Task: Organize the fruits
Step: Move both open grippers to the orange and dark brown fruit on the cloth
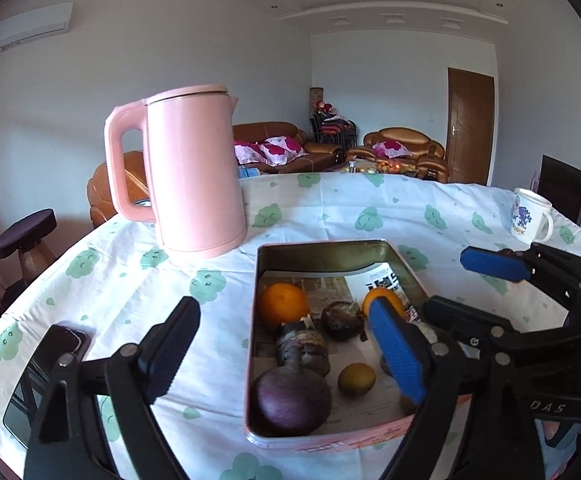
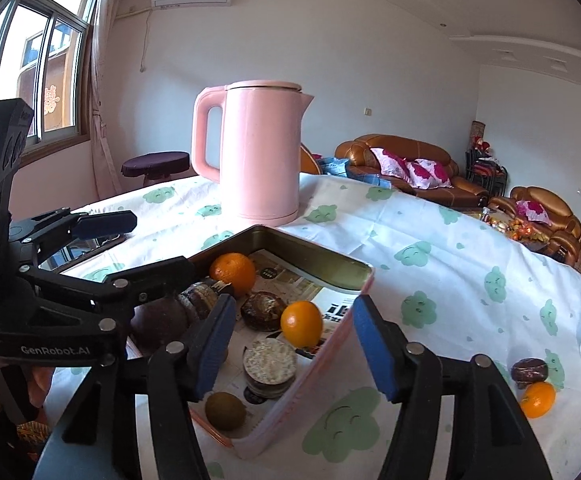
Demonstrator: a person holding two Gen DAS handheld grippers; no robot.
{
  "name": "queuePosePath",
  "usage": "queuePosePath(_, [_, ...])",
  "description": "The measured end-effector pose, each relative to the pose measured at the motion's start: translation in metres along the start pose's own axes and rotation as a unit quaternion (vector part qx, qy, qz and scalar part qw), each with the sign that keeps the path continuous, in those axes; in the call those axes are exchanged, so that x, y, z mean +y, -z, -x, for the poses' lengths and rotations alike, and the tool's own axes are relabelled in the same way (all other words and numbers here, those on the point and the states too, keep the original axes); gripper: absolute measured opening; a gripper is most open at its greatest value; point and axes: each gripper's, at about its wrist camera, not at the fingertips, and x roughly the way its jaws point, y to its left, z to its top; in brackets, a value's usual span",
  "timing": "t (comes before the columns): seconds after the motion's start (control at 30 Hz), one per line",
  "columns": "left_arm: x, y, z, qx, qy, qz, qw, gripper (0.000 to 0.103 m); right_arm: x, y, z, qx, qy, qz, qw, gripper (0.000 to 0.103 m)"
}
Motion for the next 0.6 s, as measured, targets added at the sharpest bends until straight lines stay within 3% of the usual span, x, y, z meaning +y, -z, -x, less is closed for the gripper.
queuePosePath(0.17, [-0.033, -0.011, 0.006, -0.017, 0.033, -0.022, 0.9991, 0.098, -0.042, 0.004, 0.021, -0.004, 0.053, -0.018, 0.998, 0.066])
queuePosePath(0.43, [-0.092, -0.033, -0.012, 0.014, 0.111, -0.048, 0.9926, 0.099, -0.127, 0.026, 0.040, 0.031, 0.153, -0.076, 0.985, 0.066])
queuePosePath(0.6, [-0.125, -0.046, -0.036, 0.025, 0.102, -0.062, 0.9926, 0.101, -0.175, 0.042, 0.034, 0.075, 0.201, -0.118, 0.970, 0.066])
